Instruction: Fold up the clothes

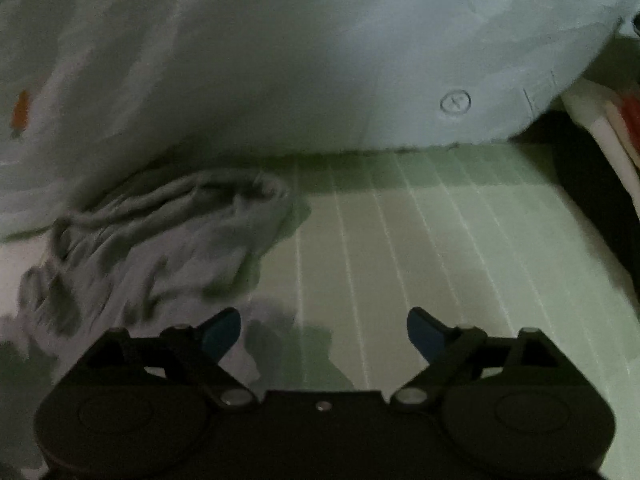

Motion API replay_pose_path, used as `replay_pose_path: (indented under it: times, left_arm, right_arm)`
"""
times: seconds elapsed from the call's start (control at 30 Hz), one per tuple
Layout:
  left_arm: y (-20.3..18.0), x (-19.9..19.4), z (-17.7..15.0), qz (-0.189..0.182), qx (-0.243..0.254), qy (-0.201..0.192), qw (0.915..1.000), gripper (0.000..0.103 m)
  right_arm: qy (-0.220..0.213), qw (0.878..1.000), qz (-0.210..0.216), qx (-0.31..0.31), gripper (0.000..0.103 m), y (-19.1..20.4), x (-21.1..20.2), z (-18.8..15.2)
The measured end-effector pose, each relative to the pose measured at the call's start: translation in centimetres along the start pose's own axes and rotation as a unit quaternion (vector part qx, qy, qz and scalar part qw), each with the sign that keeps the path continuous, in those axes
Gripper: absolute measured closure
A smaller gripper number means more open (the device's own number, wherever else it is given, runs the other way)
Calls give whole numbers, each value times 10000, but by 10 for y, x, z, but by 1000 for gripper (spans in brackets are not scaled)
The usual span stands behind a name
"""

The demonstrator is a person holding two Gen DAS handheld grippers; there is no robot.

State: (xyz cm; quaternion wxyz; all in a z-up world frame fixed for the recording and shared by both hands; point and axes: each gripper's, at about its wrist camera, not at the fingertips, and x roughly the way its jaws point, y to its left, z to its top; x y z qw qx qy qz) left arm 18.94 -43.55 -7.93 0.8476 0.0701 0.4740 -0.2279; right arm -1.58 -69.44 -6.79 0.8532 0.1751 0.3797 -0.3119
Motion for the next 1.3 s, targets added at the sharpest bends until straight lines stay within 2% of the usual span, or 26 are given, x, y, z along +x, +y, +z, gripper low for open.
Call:
replay_pose_path:
  times: [0.13, 0.23, 0.33, 0.43, 0.5, 0.6, 0.7, 0.93, 1.13, 1.3]
  left_arm:
    - [-2, 33, 34, -4, 5, -62, 10000, 12]
    - [-5, 59, 55, -222, 76, -35, 9997, 12]
    - [-11, 79, 67, -172, 266, 12, 9995, 12]
    - [-16, 95, 70, 18, 425, 104, 9990, 12]
    - [-17, 101, 70, 244, 438, 75, 9987, 12]
    - [-8, 104, 70, 388, 81, 61, 9992, 11]
    - [-4, 97, 66, 372, -128, -7, 9992, 11]
    - [-15, 36, 48, 663, 159, -686, 9953, 11]
    - [-6, -39, 20, 708, 62, -1233, 9898, 11]
    - [6, -78, -13, 631, -110, -1326, 9891, 11]
  right_arm:
    - [-84, 9999, -87, -3, 10, -4, 29, 29]
    - [-120, 9998, -160, 58, 10, -4, 52, 46]
    - [-115, 9997, -197, 75, 10, -2, 77, 61]
    - [-35, 9999, -155, -18, 10, 5, 99, 68]
    - [-26, 9995, -272, -141, 10, 8, 108, 69]
    - [-74, 9982, -511, -309, 10, 12, 115, 70]
    - [-222, 9969, -676, -342, 10, 11, 107, 69]
    - [-956, 9877, -1114, -535, 10, 20, 40, 57]
    - [-1483, 9799, -1187, -606, 10, 27, -32, 36]
    - [-1668, 9770, -1182, -606, 10, 25, -72, 12]
